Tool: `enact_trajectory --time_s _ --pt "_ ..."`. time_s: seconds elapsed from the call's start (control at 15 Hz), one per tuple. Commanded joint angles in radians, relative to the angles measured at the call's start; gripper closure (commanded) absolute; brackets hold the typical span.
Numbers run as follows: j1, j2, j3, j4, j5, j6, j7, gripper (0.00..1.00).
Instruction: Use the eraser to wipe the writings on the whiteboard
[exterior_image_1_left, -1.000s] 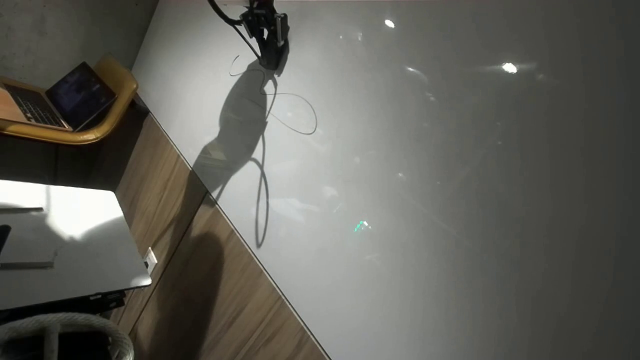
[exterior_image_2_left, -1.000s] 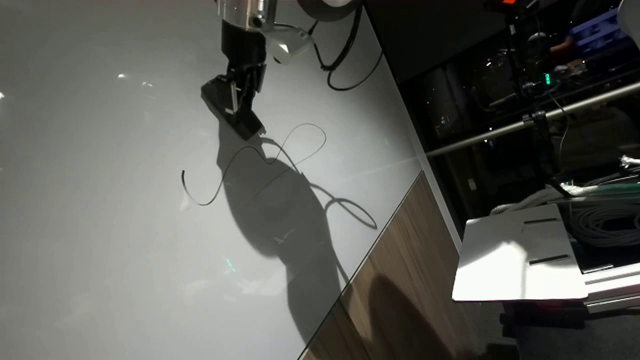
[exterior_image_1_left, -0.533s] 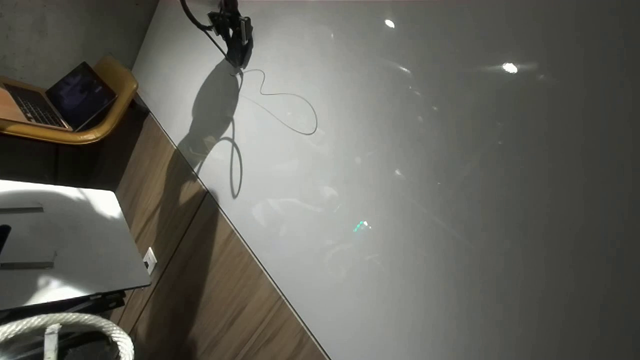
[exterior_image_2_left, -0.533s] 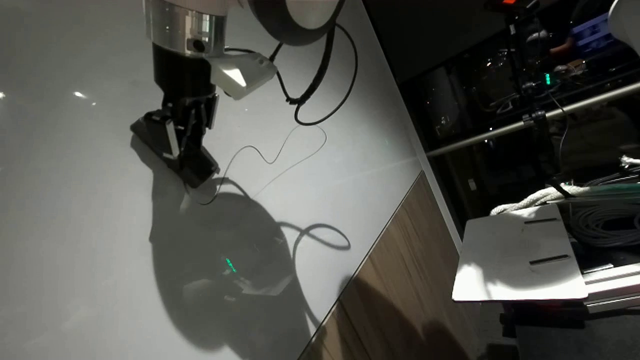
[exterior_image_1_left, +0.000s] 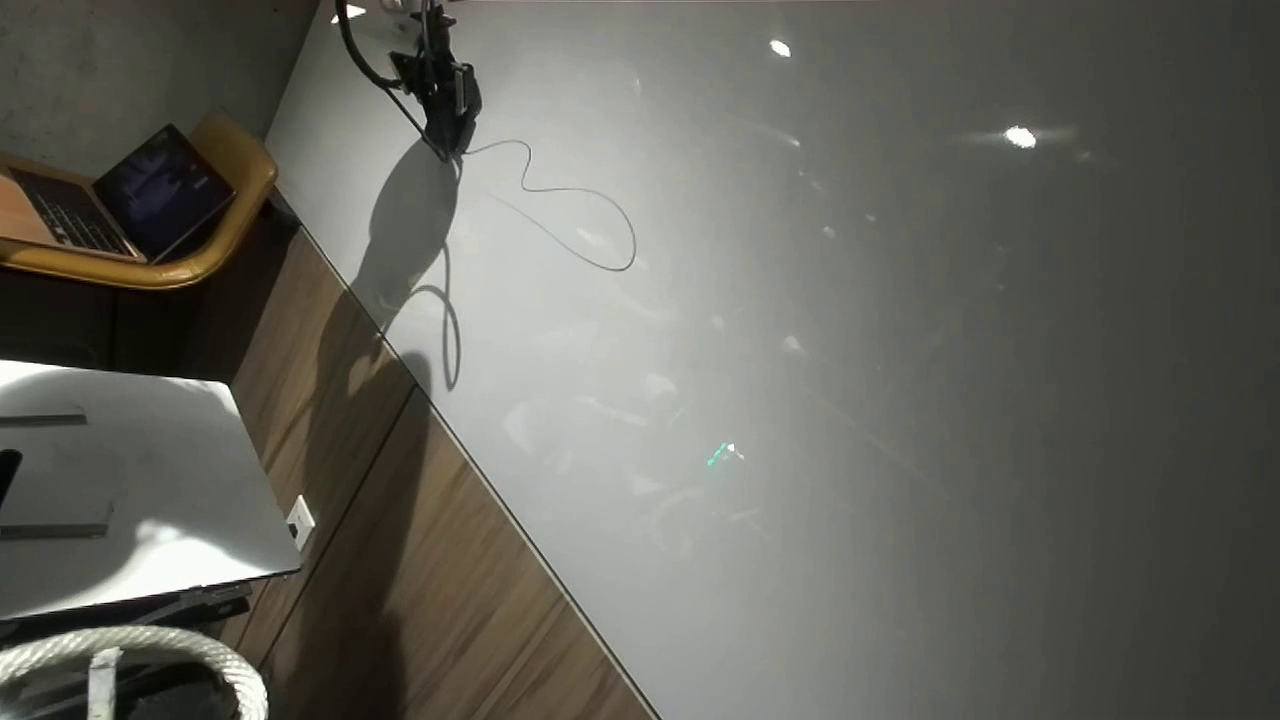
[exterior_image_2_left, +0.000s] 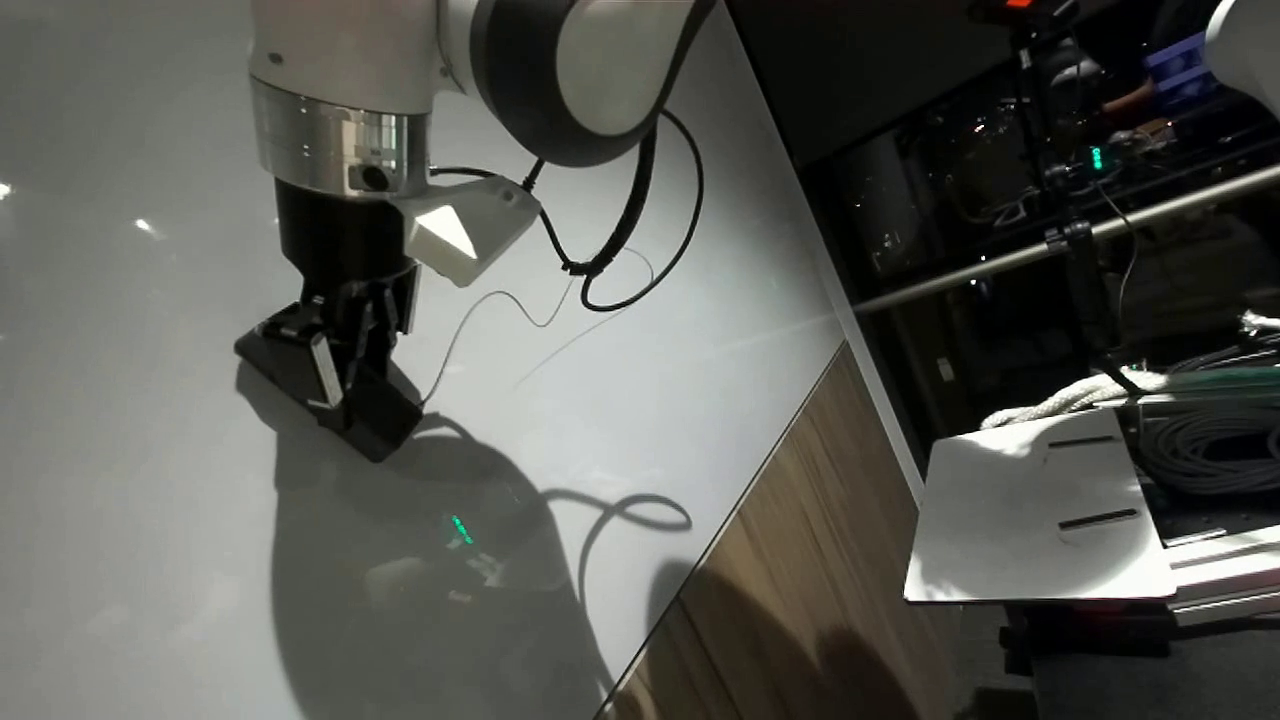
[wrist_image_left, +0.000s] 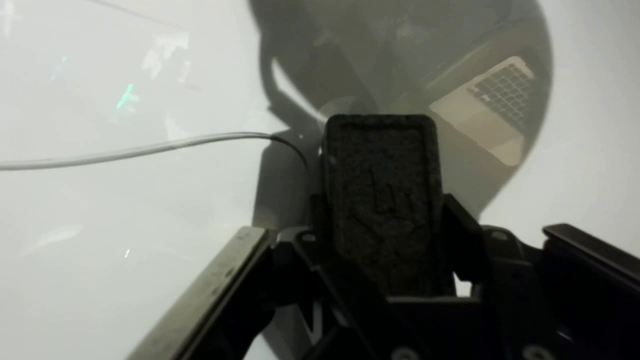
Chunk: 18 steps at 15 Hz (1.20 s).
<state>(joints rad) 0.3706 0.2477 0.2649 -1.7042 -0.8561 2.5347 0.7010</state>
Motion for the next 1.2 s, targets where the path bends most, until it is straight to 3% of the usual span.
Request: enact_trajectory --time_s 0.0,0.33,0.67,1.13 --pt "-0.052 -0.05 -0.084 -0.048 -0.021 0.051 -0.033 0.7" --pt "-0.108 -0.174 -0.129 -0.213 -0.047 0.056 0.017 0.7" --pt "-0.217 -0.278 -0.176 -0.355 -0.035 0.103 0.027 0.7" --pt "-0.35 -0.366 -0.347 -0.471 0.003 0.214 -0.041 0.7"
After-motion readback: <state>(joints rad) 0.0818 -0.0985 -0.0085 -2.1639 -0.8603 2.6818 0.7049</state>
